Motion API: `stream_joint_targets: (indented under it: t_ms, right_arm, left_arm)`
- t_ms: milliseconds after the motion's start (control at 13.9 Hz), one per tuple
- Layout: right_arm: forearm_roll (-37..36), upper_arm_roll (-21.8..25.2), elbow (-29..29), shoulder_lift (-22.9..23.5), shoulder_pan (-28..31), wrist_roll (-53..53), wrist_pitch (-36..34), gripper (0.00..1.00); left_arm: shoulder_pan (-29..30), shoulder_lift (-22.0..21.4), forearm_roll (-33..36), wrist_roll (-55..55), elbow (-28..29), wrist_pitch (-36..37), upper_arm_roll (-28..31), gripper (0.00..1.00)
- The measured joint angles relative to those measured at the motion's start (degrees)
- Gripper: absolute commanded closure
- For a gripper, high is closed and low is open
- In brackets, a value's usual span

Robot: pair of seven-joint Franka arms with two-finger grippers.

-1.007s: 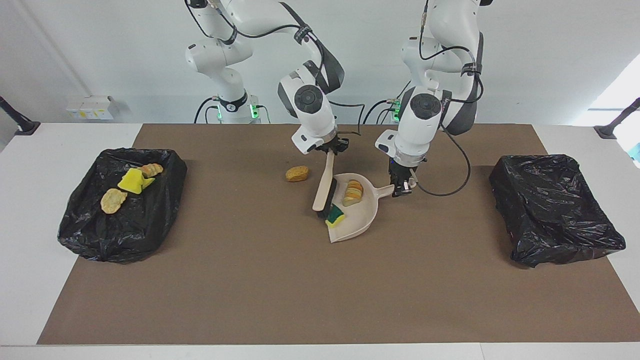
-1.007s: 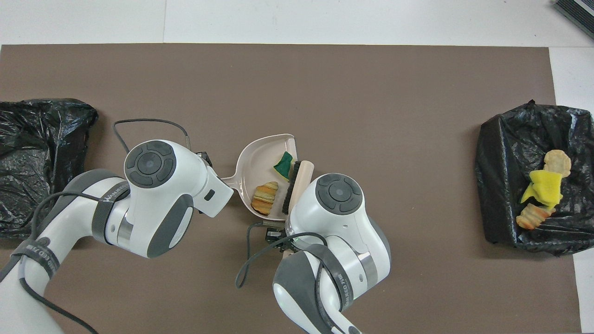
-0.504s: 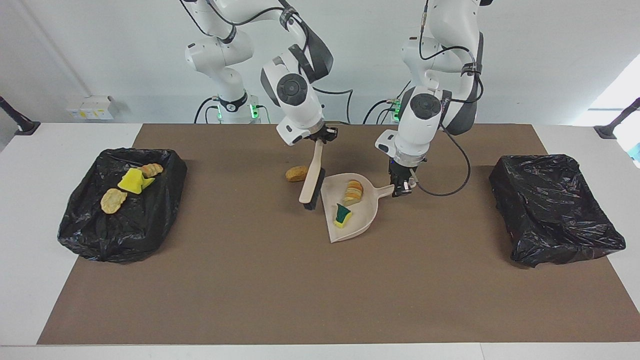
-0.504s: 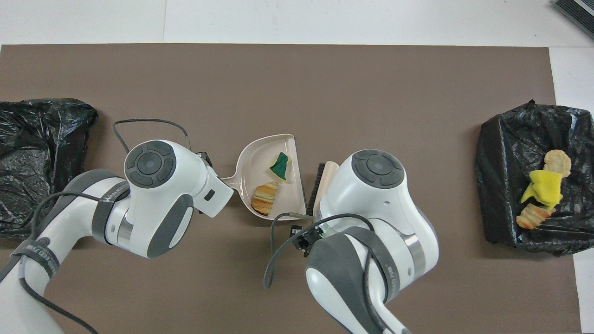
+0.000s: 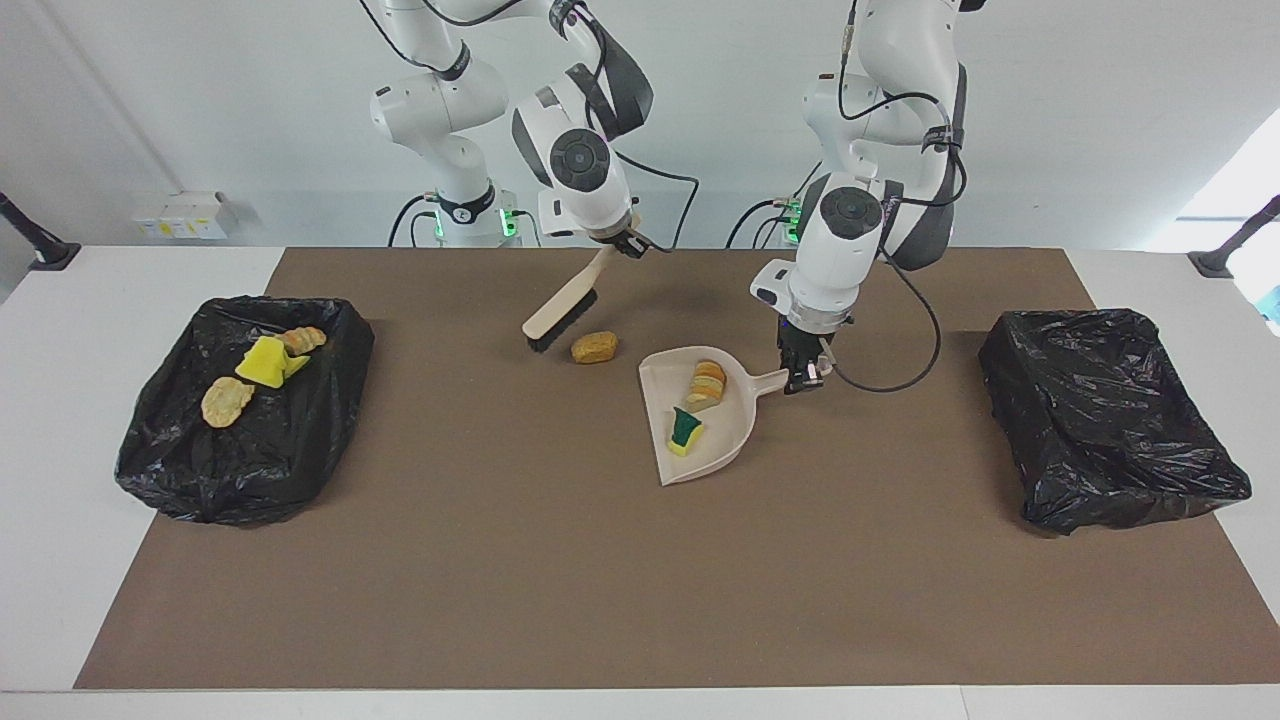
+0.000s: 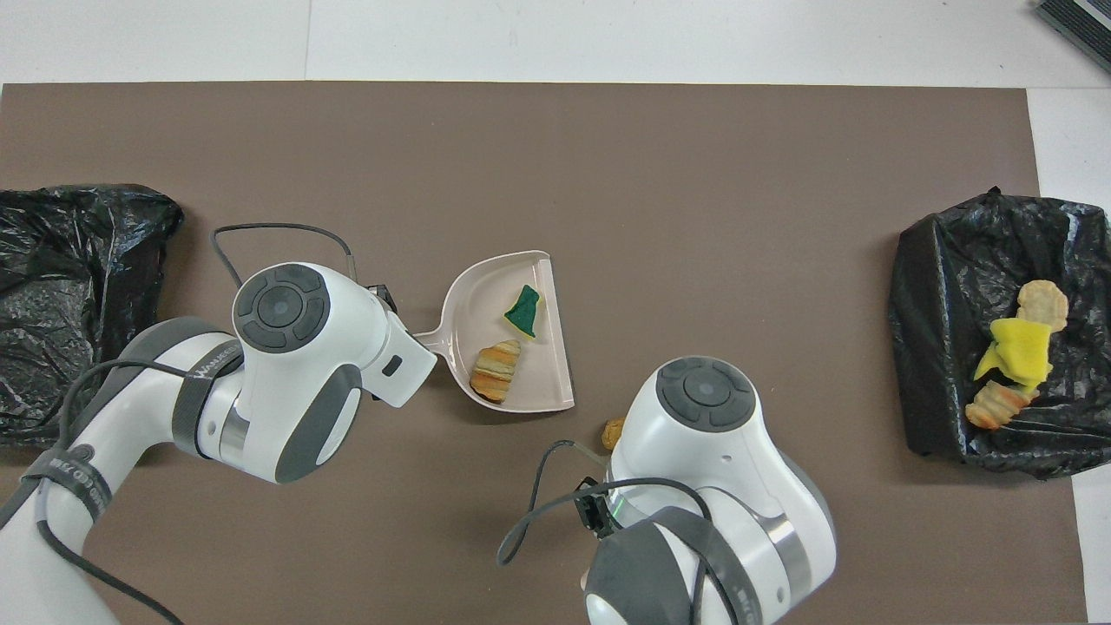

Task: Sweep and dump trash in bin

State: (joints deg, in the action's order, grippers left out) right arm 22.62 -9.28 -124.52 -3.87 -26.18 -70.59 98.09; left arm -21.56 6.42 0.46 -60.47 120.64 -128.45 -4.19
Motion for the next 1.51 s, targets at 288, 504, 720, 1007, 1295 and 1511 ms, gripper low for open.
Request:
stream_joint_targets:
  t_ms: [288,504,720,1007,1295,1511]
  right_arm:
    - [1.6,-0.1,-7.1,-2.5,-4.3,-1.8,10.2,1.00]
    - [1.8,-0.1,-7.7,2.9,-6.4,-1.6,20.7,1.00]
    - [1.7,0.1,-2.8,8.3,-6.3,4.1,22.6,1.00]
    - [1.7,0.2,1.1,10.3,-6.2,20.9,20.8,1.00]
    - [1.9,-0.1,1.7,10.4,-7.0,38.4,20.8,1.00]
    - [1.9,0.2,2.7,9.7,-6.3,45.6,16.8,1.00]
  left_arm:
    - [0.1,-0.1,0.0,-5.8,0.1,-0.1,0.3,1.00]
    - [0.1,-0.3,0.0,-5.9,0.3,-0.1,0.3,1.00]
    - [0.1,-0.3,0.0,-5.5,0.4,-0.1,0.2,1.00]
    - [0.0,-0.4,0.0,-4.4,0.7,-0.1,0.2,1.00]
    - [0.0,-0.7,-0.1,0.5,1.3,-0.1,0.2,1.00]
    - [0.3,-1.0,-3.1,2.3,1.8,-0.1,0.5,1.00]
